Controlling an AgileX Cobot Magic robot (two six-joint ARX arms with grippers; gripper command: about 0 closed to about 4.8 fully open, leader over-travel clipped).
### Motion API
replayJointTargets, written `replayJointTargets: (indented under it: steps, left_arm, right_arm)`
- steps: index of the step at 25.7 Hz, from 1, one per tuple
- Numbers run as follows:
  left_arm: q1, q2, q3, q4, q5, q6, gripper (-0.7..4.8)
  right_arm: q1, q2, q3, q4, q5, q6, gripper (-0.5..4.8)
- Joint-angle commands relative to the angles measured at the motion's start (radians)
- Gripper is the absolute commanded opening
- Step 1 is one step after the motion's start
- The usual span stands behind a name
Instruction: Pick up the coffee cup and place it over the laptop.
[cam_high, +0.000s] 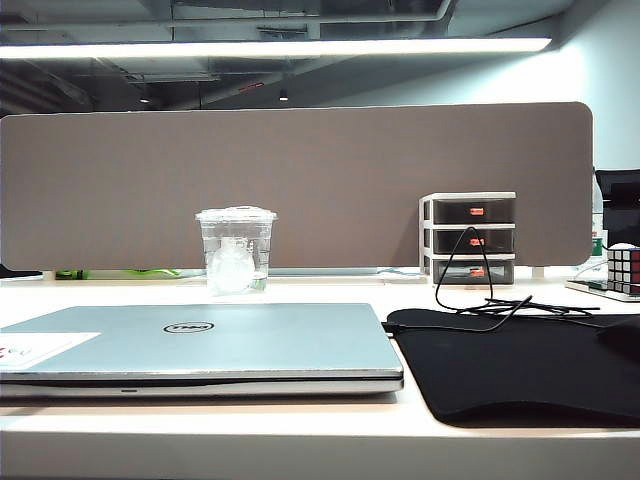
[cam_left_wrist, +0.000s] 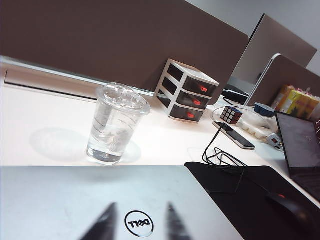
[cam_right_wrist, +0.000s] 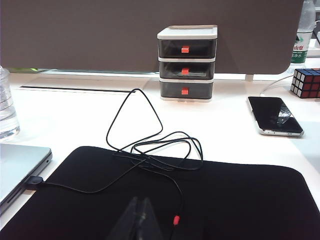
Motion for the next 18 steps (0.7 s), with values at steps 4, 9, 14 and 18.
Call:
replayJointTargets:
  steps: [4, 9, 14, 18]
  left_arm:
    - [0.001, 0.0, 0.002, 0.011, -0.002, -0.009, 4.7]
    - [0.0, 0.0, 0.005, 0.013, 0.004, -0.024, 4.67]
    - [0.0, 0.0, 0.02, 0.011, 0.024, -0.024, 4.51]
    - [0.0, 0.0, 0.033, 0.009, 0.034, -0.022, 4.51]
  right_arm:
    - [0.0, -0.001, -0.005, 0.013, -0.009, 0.007, -0.06]
    - [0.0, -0.001, -0.005, 0.013, -0.102, 0.007, -0.06]
    - [0.001, -0.001, -0.005, 0.013, -0.256, 0.007, -0.06]
    - [0.001, -0.001, -0.005, 0.013, -0.299, 0.007, -0.06]
